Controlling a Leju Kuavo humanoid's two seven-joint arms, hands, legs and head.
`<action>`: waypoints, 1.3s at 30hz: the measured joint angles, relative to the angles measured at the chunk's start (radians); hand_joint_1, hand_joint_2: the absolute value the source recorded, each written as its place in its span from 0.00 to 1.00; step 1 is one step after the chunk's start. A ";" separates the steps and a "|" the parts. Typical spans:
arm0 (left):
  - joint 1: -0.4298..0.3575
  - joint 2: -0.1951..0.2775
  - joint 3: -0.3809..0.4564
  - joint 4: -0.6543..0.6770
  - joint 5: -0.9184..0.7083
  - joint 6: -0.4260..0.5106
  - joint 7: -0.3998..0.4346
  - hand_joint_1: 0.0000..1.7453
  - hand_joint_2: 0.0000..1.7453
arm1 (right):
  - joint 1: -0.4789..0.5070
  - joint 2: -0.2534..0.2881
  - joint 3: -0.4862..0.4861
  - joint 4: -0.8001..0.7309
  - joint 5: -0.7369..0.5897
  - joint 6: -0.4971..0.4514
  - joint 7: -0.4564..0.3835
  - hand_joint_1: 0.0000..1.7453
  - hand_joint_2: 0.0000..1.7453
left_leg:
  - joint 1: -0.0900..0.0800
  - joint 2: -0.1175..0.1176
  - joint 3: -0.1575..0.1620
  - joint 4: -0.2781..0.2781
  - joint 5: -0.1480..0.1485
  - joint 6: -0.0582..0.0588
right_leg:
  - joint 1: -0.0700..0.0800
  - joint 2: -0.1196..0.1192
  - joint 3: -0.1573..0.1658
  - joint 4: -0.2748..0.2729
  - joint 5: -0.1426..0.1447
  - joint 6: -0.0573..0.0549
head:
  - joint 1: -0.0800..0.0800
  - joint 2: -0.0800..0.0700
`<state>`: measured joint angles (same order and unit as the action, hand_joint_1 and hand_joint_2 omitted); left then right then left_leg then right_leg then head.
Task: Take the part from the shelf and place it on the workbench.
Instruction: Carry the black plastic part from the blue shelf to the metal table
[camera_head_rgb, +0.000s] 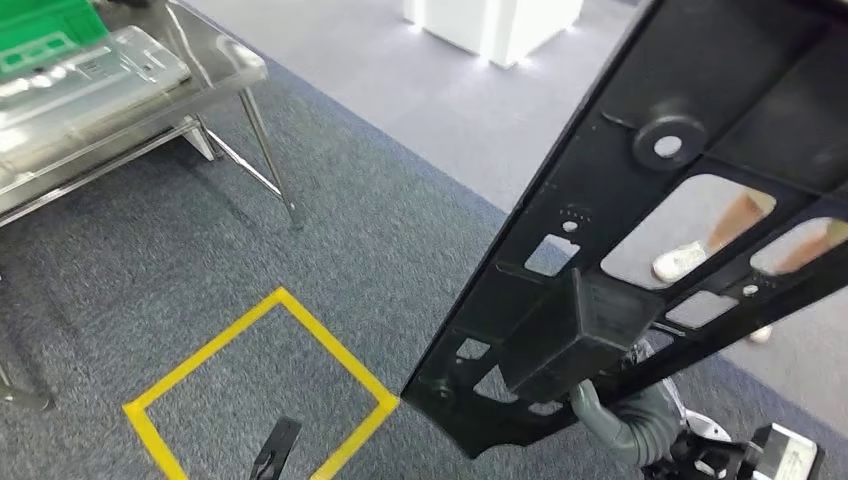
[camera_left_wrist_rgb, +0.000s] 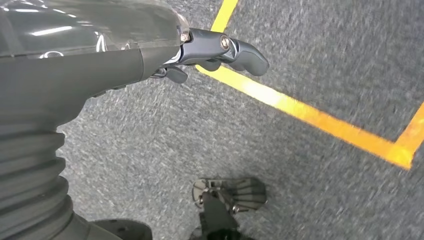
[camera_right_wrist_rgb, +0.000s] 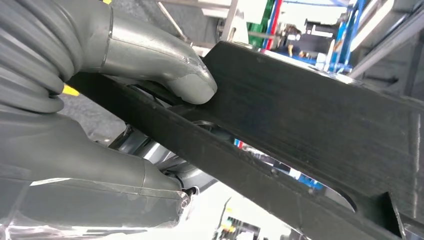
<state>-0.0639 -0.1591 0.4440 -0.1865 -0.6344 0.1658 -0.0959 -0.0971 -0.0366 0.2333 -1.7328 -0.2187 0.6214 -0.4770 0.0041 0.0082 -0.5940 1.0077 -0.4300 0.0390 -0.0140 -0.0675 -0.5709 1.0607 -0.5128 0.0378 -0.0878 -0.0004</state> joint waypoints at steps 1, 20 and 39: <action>-0.001 0.000 0.001 0.000 0.001 0.000 0.000 0.00 1.00 | -0.001 0.000 0.000 0.002 -0.001 0.000 0.000 1.00 1.00 | 0.001 -0.010 0.002 -0.002 0.002 0.005 | -0.002 0.030 -0.028 0.057 -0.030 0.002 | 0.000 0.000; 0.003 -0.002 0.005 0.000 0.004 0.005 -0.003 0.00 1.00 | -0.013 0.002 0.004 0.027 -0.011 0.009 0.006 1.00 1.00 | 0.011 -0.016 -0.149 0.286 -0.118 -0.051 | -0.003 0.024 0.008 -0.071 0.060 -0.045 | -0.003 0.000; -0.001 -0.002 0.013 0.000 -0.003 0.004 -0.009 0.00 1.00 | -0.022 0.002 0.010 0.030 -0.014 0.007 0.014 1.00 1.00 | -0.001 -0.109 -0.007 0.013 -0.002 0.000 | -0.003 0.120 -0.043 0.025 0.039 -0.019 | -0.002 0.000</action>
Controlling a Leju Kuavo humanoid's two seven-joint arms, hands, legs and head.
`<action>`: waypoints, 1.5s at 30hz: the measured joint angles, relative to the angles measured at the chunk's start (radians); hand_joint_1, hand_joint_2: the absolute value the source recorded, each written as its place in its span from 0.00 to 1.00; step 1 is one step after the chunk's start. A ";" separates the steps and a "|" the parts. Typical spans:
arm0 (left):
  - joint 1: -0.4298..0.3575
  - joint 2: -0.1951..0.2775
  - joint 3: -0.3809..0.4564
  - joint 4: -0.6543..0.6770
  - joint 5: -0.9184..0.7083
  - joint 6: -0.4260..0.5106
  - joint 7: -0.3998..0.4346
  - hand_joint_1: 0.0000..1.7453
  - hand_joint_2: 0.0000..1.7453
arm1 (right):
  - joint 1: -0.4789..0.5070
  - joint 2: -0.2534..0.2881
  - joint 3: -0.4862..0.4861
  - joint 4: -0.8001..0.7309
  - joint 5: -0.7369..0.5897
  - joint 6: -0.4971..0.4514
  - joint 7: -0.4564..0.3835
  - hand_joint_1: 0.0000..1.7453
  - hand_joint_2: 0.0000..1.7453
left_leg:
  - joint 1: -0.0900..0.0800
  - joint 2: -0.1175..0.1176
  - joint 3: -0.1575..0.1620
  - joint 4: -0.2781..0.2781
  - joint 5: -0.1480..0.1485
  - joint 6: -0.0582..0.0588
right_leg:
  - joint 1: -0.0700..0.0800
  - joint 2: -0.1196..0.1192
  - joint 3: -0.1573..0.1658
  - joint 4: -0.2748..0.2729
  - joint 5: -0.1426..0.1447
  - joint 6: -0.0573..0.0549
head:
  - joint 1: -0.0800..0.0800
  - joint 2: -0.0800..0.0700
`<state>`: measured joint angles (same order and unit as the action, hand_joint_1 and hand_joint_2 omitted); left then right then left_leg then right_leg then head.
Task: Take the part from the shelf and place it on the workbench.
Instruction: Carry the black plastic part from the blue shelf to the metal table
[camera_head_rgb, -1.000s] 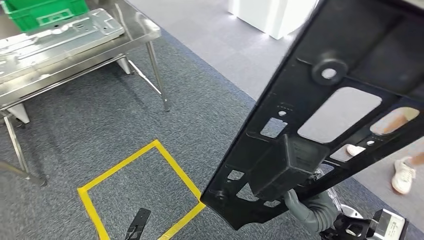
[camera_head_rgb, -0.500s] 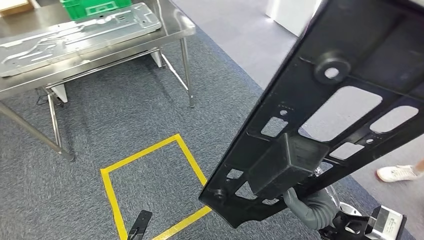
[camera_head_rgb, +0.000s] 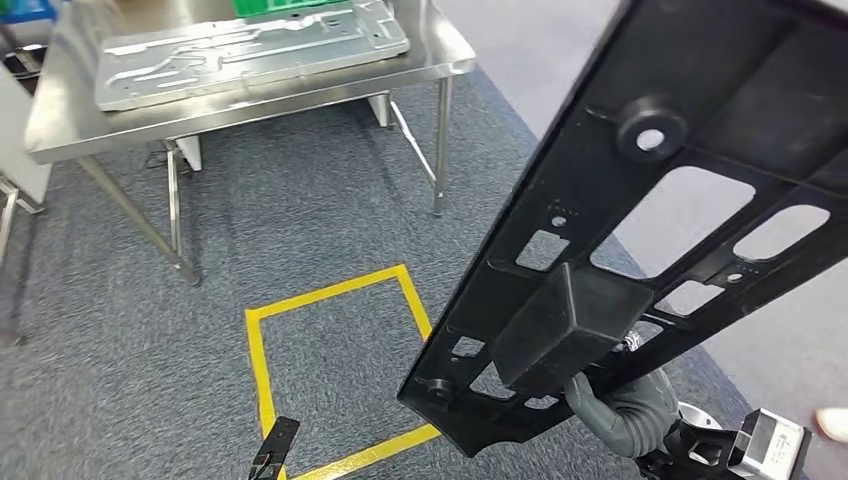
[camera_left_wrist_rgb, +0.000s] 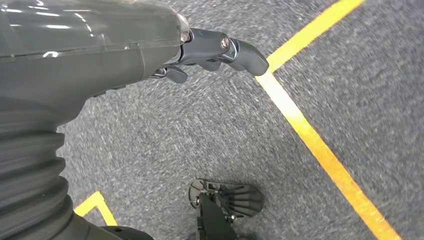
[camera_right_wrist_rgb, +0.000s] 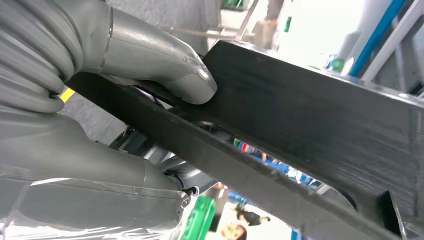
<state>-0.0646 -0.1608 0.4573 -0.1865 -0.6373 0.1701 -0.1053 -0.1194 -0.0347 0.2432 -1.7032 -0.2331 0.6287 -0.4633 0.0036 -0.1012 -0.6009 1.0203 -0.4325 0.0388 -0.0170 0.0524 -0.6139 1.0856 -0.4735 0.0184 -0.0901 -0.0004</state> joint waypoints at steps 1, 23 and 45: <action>0.000 -0.001 0.000 0.000 0.000 0.000 0.000 0.00 1.00 | -0.001 0.000 0.000 0.000 0.000 0.000 0.001 1.00 1.00 | 0.001 -0.011 -0.002 0.000 0.000 -0.004 | 0.001 0.019 0.019 -0.046 0.015 -0.005 | 0.000 0.000; -0.007 0.001 0.009 0.000 -0.002 0.007 -0.005 0.00 1.00 | -0.009 0.003 0.004 -0.002 -0.003 -0.004 0.011 1.00 1.00 | 0.011 0.106 -0.001 -0.010 -0.001 -0.004 | 0.000 -0.091 0.030 0.018 -0.079 0.026 | -0.006 0.000; -0.011 0.001 0.014 0.000 -0.011 0.005 -0.004 0.00 1.00 | 0.010 0.001 0.004 -0.017 0.003 -0.029 0.016 1.00 1.00 | 0.016 0.102 -0.049 0.111 -0.047 -0.055 | 0.001 -0.084 0.059 -0.095 0.006 -0.019 | -0.011 0.000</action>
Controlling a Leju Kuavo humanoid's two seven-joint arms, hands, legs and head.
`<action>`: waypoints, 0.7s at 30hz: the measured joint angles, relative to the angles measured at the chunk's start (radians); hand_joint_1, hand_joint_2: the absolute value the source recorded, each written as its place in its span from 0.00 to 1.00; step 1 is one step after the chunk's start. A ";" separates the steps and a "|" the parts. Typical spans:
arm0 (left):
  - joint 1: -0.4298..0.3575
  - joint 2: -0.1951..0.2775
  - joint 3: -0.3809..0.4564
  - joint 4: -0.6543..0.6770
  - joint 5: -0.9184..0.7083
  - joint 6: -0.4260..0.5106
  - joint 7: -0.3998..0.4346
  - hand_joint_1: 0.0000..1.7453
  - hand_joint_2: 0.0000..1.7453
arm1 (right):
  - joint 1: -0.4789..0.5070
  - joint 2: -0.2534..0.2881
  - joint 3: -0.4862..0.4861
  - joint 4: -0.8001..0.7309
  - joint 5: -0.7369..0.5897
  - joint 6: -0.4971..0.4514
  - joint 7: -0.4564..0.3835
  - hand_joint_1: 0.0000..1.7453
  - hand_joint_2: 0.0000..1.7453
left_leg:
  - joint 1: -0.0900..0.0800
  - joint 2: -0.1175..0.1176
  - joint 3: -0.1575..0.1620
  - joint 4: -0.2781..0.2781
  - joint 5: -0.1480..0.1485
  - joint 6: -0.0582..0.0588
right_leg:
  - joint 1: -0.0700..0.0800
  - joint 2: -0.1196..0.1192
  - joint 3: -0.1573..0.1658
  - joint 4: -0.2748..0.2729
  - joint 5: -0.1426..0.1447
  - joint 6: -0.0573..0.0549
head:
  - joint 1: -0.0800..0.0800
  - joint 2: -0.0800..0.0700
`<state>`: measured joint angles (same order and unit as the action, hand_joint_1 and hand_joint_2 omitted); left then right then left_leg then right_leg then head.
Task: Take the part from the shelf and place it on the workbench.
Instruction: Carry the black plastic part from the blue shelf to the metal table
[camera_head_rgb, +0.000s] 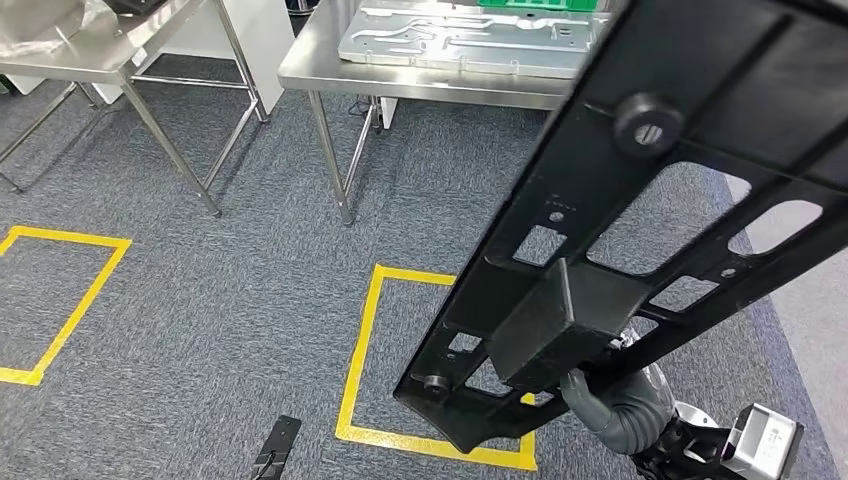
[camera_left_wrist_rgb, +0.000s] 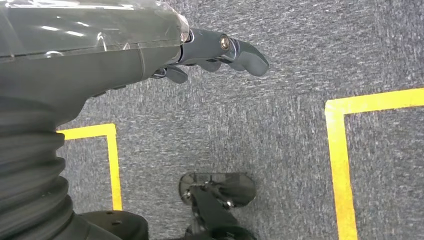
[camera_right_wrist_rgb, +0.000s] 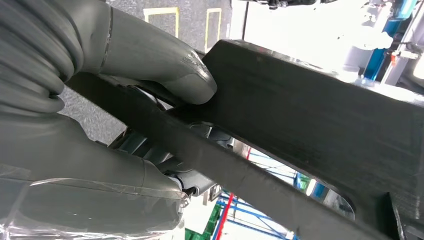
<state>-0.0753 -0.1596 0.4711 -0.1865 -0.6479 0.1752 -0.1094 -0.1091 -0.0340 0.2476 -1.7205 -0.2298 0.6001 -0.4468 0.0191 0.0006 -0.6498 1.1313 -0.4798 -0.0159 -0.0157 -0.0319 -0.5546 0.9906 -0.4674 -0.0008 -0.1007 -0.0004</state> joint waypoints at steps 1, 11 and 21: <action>-0.001 0.000 0.001 0.000 0.000 0.000 0.000 0.00 1.00 | 0.000 0.000 0.000 -0.001 0.000 0.001 0.000 1.00 1.00 | -0.002 0.003 0.035 -0.062 0.016 0.005 | 0.002 -0.001 0.000 0.002 -0.005 0.005 | 0.000 0.000; 0.004 0.000 0.016 0.000 0.001 0.006 -0.001 0.00 1.00 | -0.002 0.000 0.001 -0.001 -0.003 0.019 -0.002 1.00 1.00 | -0.008 -0.012 0.133 -0.137 -0.023 0.059 | -0.005 0.024 -0.148 0.265 -0.104 0.052 | 0.002 0.000; 0.006 -0.003 0.021 0.000 -0.012 0.006 -0.001 0.00 1.00 | 0.015 -0.008 -0.001 -0.008 0.000 0.019 -0.016 1.00 1.00 | -0.010 -0.027 0.245 -0.101 -0.077 0.018 | 0.010 0.035 -0.108 0.025 0.077 0.006 | 0.003 0.000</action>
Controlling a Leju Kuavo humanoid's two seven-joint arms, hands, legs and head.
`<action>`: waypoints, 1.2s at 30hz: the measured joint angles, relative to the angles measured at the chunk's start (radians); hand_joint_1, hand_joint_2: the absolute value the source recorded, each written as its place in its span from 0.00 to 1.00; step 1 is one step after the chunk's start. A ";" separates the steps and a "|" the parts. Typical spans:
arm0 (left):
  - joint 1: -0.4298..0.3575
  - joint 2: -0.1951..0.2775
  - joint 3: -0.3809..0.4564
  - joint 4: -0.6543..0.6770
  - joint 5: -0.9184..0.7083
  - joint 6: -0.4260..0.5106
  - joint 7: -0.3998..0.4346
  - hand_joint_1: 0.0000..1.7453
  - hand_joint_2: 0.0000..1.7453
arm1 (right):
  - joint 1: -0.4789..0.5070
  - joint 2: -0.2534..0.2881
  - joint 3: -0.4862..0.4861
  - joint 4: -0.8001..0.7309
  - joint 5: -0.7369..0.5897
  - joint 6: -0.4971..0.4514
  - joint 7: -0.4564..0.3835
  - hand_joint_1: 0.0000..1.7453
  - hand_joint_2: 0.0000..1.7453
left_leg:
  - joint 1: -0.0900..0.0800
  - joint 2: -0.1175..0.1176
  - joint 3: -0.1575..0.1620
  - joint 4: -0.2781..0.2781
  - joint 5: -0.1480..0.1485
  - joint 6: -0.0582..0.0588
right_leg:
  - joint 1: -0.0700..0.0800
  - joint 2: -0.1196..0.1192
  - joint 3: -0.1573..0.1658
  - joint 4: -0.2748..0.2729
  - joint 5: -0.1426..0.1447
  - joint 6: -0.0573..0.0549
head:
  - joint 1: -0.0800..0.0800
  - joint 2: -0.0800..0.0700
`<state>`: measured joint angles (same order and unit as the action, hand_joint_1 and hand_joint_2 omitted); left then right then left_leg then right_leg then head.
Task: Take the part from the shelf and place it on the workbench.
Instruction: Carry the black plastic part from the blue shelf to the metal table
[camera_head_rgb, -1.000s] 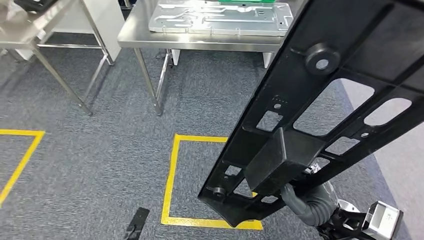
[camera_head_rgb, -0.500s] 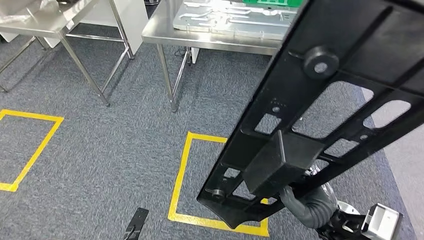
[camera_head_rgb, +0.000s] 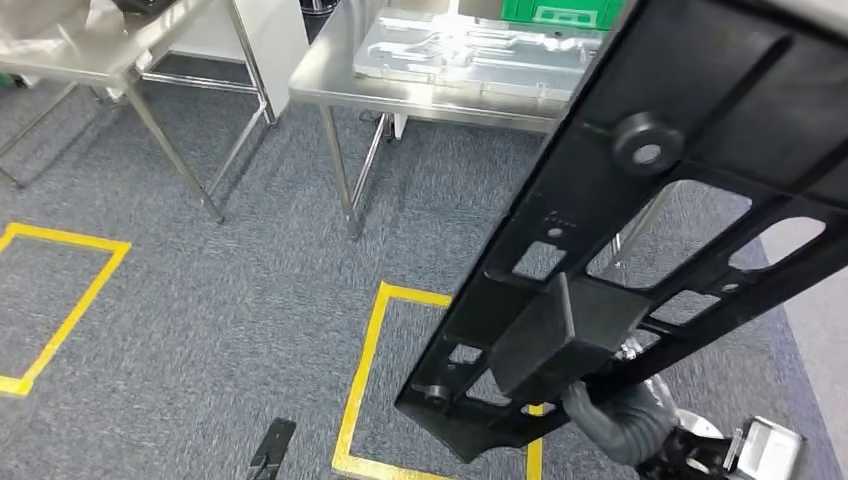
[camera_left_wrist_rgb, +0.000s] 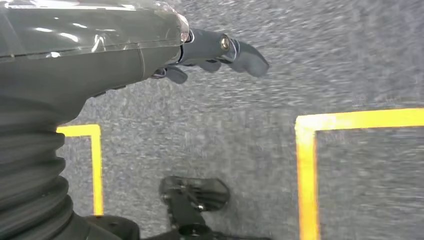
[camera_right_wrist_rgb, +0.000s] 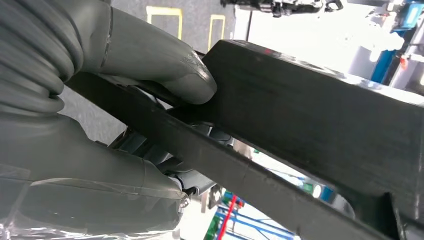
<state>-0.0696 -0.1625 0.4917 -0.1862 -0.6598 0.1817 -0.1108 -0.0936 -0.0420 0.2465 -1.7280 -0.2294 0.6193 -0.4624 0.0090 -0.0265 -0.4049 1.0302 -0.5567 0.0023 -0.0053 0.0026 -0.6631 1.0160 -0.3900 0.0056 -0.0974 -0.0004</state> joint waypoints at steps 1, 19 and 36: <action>-0.003 0.000 0.000 0.000 -0.001 0.000 0.000 0.00 1.00 | -0.001 0.000 0.000 -0.002 0.000 0.000 -0.001 1.00 1.00 | 0.000 0.004 -0.030 0.061 0.026 -0.004 | -0.002 -0.001 0.021 -0.009 -0.010 -0.007 | 0.000 0.000; -0.014 0.006 0.004 -0.003 -0.004 0.002 -0.003 0.00 1.00 | -0.024 0.005 0.002 -0.010 -0.001 0.005 -0.001 1.00 1.00 | 0.003 0.022 -0.226 -0.025 0.174 0.032 | -0.007 0.000 0.182 0.104 -0.273 0.027 | -0.001 0.000; 0.012 0.004 0.012 -0.002 -0.006 0.004 -0.007 0.00 1.00 | -0.033 0.024 0.007 0.002 -0.006 0.002 0.020 1.00 1.00 | -0.001 0.019 -0.343 0.250 0.037 -0.017 | -0.009 -0.004 0.175 -0.040 -0.123 -0.018 | -0.002 0.000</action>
<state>-0.0575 -0.1585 0.5033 -0.1884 -0.6656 0.1854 -0.1179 -0.1262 -0.0178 0.2537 -1.7257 -0.2359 0.6215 -0.4421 0.0079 -0.0078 -0.7479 1.2801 -0.5193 -0.0146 -0.0139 -0.0015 -0.4883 0.9756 -0.5134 -0.0126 -0.0999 -0.0004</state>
